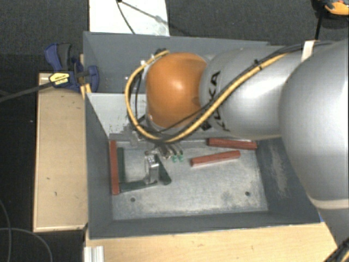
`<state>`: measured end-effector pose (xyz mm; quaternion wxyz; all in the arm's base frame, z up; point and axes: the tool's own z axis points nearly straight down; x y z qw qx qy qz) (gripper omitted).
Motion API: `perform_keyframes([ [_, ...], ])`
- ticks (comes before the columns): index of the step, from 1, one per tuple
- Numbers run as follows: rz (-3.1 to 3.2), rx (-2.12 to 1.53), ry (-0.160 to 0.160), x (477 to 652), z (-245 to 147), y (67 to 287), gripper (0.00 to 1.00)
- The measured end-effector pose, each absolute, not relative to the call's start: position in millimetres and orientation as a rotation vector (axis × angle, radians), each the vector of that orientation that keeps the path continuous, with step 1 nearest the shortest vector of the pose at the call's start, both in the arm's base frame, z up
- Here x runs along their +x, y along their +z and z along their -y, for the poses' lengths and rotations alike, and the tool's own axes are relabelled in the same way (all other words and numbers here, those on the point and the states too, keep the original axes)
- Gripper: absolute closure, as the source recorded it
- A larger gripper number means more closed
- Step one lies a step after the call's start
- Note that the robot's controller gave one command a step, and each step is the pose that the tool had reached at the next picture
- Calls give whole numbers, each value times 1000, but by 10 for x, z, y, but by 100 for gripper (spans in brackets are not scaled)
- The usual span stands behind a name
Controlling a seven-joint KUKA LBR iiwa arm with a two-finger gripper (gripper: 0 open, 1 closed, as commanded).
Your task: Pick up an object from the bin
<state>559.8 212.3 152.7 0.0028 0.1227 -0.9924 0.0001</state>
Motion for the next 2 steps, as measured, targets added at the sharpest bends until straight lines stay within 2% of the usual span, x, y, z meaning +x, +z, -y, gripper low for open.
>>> perform_keyframes([
  [1, 3095, 598, -3, 5270, -2164, 1199, 0],
  [2, 3063, 709, -2, 5462, -1846, 814, 100],
])
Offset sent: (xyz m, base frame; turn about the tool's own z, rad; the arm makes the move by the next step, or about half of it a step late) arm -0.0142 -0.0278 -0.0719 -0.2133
